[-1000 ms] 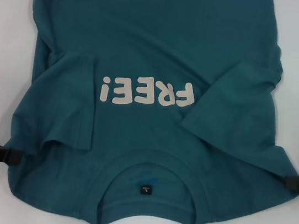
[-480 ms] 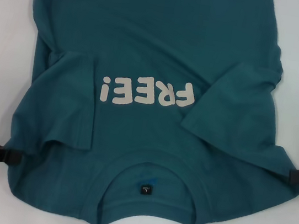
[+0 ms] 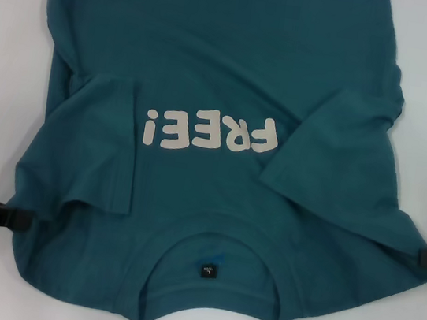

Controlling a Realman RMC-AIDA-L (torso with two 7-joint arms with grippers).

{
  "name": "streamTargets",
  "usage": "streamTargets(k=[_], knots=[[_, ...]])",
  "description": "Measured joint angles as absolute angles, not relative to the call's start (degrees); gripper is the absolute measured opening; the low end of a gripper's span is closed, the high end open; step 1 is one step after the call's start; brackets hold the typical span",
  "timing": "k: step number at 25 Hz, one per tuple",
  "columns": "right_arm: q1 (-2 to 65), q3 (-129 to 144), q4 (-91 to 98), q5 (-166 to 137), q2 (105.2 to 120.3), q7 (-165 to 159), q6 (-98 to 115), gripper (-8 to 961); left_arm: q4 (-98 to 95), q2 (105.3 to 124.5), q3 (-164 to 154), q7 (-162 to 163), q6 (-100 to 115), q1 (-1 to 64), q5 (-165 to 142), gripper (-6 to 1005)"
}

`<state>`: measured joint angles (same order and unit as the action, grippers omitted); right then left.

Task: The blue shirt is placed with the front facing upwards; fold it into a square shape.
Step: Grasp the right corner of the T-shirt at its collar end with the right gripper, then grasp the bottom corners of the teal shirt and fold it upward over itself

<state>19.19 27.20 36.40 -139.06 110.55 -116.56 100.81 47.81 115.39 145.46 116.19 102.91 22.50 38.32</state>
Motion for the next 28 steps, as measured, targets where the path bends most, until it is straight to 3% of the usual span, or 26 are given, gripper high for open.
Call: streamTargets(k=[5,10,21,28], knots=[[18.55,26.73,36.50,-139.01,110.52,-115.64,100.80,103,47.81,115.28,145.59,116.18,102.98,22.47,38.32,1],[17.51,24.13,36.80,-138.85,110.32,-114.03,100.99,30,47.81,115.00,145.65,114.92,105.46,22.27,38.32,2],[13.72,18.15,36.92,-138.92,109.18,-112.17,101.48,30,47.43,113.05,145.63,116.46,107.25,21.98,35.88,2],[10.79,15.16,37.01,-138.93,108.79,-111.29,101.69,29,47.22,112.96,145.48,116.46,108.32,20.85,34.08,2]])
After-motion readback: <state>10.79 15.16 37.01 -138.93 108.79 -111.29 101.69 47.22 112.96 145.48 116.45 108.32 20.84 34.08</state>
